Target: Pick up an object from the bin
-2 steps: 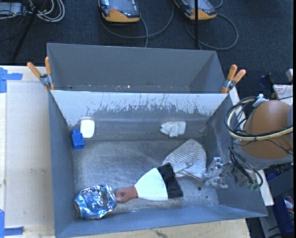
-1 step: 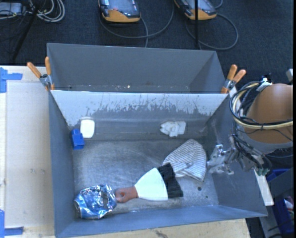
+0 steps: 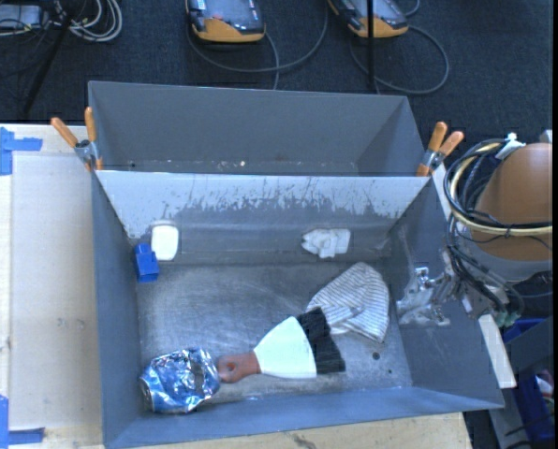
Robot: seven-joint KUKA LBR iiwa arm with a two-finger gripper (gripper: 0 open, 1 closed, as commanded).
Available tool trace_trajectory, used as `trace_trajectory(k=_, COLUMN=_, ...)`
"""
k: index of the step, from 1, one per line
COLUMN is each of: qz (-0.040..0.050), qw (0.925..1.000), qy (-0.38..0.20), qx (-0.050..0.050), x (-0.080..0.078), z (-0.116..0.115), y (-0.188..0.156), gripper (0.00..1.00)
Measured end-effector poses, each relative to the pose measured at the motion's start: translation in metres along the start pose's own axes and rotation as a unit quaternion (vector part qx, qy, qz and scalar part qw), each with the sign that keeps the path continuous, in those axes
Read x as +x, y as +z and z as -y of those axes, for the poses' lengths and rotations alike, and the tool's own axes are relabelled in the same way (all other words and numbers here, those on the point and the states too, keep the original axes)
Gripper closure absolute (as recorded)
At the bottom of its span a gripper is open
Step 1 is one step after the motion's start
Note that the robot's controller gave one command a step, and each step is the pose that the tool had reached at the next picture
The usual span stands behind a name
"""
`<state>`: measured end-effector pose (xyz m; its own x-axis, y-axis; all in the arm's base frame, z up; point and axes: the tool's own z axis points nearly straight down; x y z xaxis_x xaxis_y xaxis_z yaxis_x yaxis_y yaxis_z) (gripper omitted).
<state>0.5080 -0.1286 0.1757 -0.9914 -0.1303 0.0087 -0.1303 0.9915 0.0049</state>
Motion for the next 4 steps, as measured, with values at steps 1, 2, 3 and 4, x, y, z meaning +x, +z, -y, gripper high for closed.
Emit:
trace_trajectory(k=1, qz=0.0098, qw=0.9999, qy=0.000, qx=0.004, x=0.006, z=0.010, y=-0.019, gripper=1.00)
trace_trajectory(k=2, qz=0.0032, qw=0.9978, qy=-0.067, qx=0.002, x=0.032, z=0.005, y=0.013, gripper=0.00)
trace_trajectory(k=3, qz=0.0034, qw=0.9977, qy=-0.068, qx=0.002, x=0.032, z=0.005, y=0.013, gripper=0.00)
trace_trajectory(k=4, qz=0.0019, qw=0.9996, qy=-0.030, qx=0.003, x=0.000, z=0.011, y=0.098, gripper=1.00)
